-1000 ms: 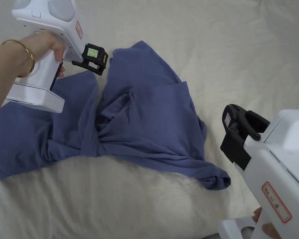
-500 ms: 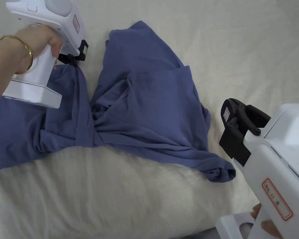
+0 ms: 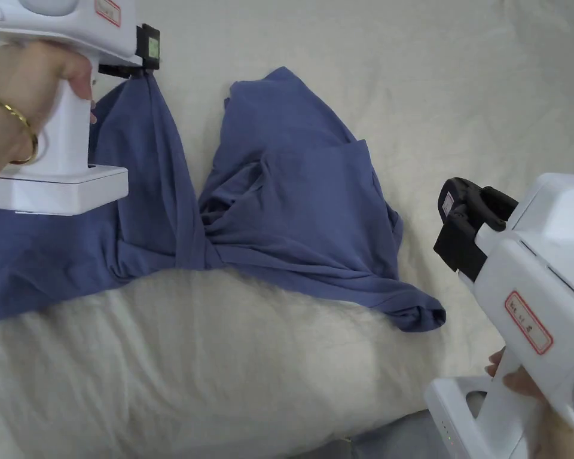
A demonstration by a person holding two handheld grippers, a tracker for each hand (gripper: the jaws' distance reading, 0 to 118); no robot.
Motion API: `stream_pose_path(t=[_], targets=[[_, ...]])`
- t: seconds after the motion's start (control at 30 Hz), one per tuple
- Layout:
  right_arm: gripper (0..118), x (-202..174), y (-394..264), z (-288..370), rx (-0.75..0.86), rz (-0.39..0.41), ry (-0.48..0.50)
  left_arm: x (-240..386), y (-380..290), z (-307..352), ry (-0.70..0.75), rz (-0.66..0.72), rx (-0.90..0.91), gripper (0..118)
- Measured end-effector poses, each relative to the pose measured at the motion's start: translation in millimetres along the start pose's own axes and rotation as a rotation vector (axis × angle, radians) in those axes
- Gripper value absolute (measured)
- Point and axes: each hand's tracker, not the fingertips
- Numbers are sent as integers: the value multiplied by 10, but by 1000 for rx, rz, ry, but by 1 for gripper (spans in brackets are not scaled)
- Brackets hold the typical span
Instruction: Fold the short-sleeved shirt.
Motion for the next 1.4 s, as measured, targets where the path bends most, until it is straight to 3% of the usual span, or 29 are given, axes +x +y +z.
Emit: stream_pose_path(t=[0.23,0.3,0.33,0.43,0.47,0.77,0.93,1.0,1.07,1.2,1.4], targets=[[0,15,117,146,-17,-4,-10,-319,-282,935,37,107,208,0],[6,44,158,141,-46,-28,-19,-389,-397,1065,44,121,224,0],[23,71,182,123,-85,-42,0,-419,-459,1142,49,133,233,0],[102,167,226,-16,-222,-53,41,-469,-633,1274,54,150,244,0],[106,191,223,-92,-269,-44,64,-481,-682,1301,58,150,245,0],[106,263,-156,-641,-673,113,98,-388,-1013,1414,77,151,234,0],[105,178,-456,-743,-744,178,115,-368,-1085,1457,80,148,235,0],[90,160,-512,-761,-749,171,117,-348,-1105,1441,85,144,229,0],[59,142,-561,-764,-755,148,126,-322,-1123,1466,88,141,226,0],[11,93,-576,-729,-726,133,143,-286,-1155,1476,86,142,219,0],[8,101,-479,-588,-675,111,144,-301,-1179,1500,97,156,219,0]])
